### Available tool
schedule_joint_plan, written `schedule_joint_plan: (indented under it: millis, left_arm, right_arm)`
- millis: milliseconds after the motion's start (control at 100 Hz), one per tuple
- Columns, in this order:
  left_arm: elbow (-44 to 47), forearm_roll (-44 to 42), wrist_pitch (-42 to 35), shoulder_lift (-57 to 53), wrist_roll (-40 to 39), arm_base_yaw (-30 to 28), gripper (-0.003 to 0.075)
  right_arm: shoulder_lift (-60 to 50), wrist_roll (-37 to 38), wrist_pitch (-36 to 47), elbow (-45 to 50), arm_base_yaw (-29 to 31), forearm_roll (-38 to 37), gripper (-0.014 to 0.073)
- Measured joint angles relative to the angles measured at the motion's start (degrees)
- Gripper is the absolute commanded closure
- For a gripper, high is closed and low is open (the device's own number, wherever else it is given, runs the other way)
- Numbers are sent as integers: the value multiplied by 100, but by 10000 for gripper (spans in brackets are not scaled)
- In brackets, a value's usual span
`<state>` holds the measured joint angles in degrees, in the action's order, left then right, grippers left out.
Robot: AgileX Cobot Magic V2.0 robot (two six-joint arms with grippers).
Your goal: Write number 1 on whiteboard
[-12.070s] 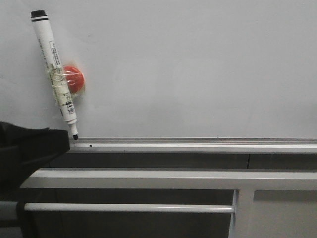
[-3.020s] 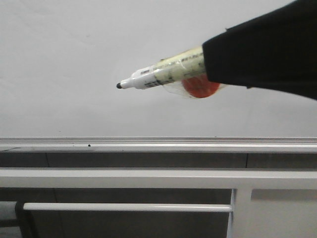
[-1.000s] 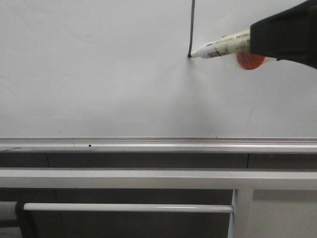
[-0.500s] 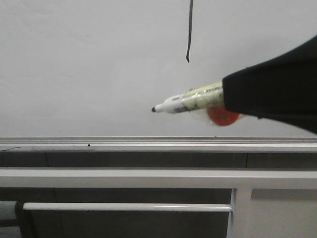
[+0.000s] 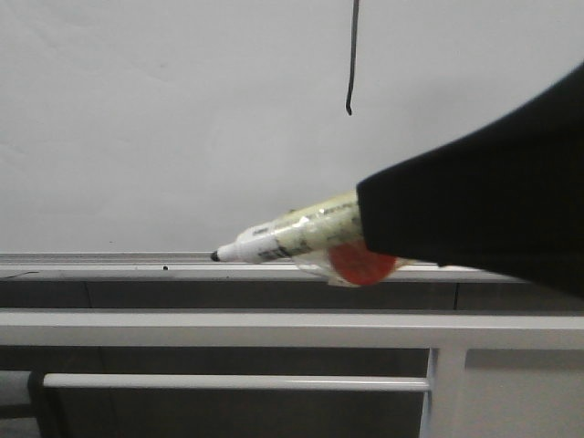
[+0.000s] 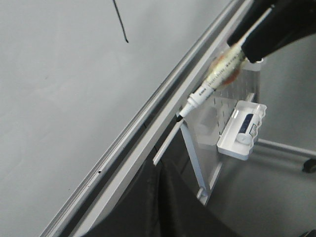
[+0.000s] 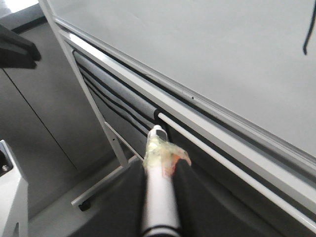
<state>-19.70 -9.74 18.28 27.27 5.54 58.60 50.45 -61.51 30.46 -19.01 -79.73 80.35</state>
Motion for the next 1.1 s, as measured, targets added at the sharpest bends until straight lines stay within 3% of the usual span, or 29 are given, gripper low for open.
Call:
schedule_joint_plan:
  millis: [80,230,310,670,1100]
  left_arm:
    - [0,-90,-20,172,269,120,663]
    - [0,-682,-86,329,408,217,429]
    - [0,-915,-214,330,421,217,347]
    - [0,-2067,-578,446,444,217,373]
    - [-42,-3155,-1197,1543,444,217,374]
  right_arm:
    - [40,-125,-39,-111,0,115,657]
    - [195,-419,-39,-280,0,532,657]
    - [298,-495,-48,-409,0,663,657]
    - [705,-583,-48,-974,0,974,657]
    - [789,-639,15,-1174,0,1308,657]
